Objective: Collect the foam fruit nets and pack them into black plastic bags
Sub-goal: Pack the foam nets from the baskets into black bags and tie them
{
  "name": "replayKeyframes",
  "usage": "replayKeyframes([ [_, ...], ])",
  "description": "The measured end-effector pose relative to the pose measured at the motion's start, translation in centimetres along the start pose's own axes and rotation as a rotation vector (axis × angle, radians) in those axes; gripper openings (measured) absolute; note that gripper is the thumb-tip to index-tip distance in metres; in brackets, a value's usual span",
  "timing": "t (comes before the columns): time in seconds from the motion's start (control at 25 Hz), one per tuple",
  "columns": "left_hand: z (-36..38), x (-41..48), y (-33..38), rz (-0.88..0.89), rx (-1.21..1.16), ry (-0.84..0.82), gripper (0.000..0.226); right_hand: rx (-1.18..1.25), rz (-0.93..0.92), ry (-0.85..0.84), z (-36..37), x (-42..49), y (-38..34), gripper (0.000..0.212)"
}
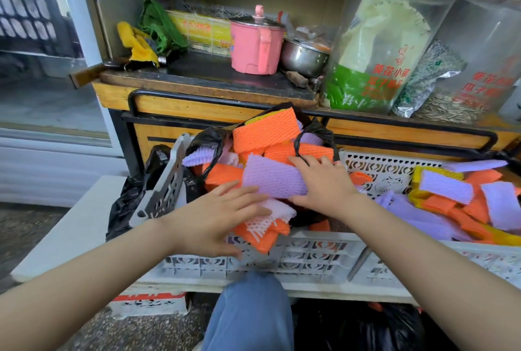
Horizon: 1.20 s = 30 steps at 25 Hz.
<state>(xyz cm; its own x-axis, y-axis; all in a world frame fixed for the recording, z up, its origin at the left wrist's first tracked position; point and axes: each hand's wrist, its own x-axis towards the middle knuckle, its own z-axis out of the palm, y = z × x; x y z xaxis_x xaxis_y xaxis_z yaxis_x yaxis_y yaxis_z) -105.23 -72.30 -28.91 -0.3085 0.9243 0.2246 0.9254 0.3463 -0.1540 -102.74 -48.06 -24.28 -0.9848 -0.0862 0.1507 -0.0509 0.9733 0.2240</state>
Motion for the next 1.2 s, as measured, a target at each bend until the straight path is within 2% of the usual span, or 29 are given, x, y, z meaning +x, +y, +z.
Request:
replayKeyframes([
  [0.08, 0.7, -0.2, -0.4, -0.003, 0.032, 0.063, 0.053, 0.019, 0.018, -0.012, -0.3, 0.4, 0.0, 0.083],
  [0.24, 0.4, 1.6, -0.8, -0.079, 0.006, 0.362, 0.023, 0.052, 0.045, -0.010, -0.6, 0.9, -0.1, 0.081],
  [0.4, 0.1, 4.7, -1.7, -0.298, 0.106, 0.537, 0.028, 0.197, 0.074, -0.023, -0.8, 1.4, 0.3, 0.068],
  [0.48, 0.3, 6.5, -1.9, -0.375, 0.167, 0.490, 0.038, 0.379, 0.060, -0.008, -1.1, 1.5, 0.7, 0.061],
  [0.56, 1.0, 7.8, -1.8, -0.396, 0.202, 0.373, 0.044, 0.579, 0.056, 0.075, -2.3, 1.2, 1.4, 0.055],
  [0.68, 2.0, 9.1, -1.3, -0.452, 0.138, 0.267, 0.040, 0.805, 0.147, 0.185, -4.7, 0.1, 2.4, 0.052],
  [0.8, 2.2, 9.5, -1.4, -0.521, 0.015, 0.321, 0.036, 0.672, 0.050, 0.199, -4.2, -0.6, 1.7, 0.061],
  [0.88, 1.9, 9.3, -1.2, -0.527, -0.055, 0.384, 0.044, 0.499, -0.039, 0.147, -2.6, -0.3, 0.4, 0.066],
  [0.96, 1.0, 8.5, -1.1, -0.488, 0.005, 0.466, 0.048, 0.381, -0.053, 0.133, -1.5, 0.6, -1.0, 0.069],
  [1.08, -1.0, 5.8, -1.6, -0.445, 0.209, 0.598, 0.043, 0.334, -0.038, 0.170, -1.3, 1.9, -2.2, 0.069],
  [1.16, -2.1, 3.8, -2.3, -0.652, 0.212, 0.602, 0.049, 0.319, -0.022, 0.156, -1.3, 2.4, -2.2, 0.069],
  [1.2, -2.6, 2.9, -2.8, -0.809, 0.167, 0.531, 0.052, 0.313, -0.013, 0.150, -1.5, 2.5, -2.2, 0.070],
])
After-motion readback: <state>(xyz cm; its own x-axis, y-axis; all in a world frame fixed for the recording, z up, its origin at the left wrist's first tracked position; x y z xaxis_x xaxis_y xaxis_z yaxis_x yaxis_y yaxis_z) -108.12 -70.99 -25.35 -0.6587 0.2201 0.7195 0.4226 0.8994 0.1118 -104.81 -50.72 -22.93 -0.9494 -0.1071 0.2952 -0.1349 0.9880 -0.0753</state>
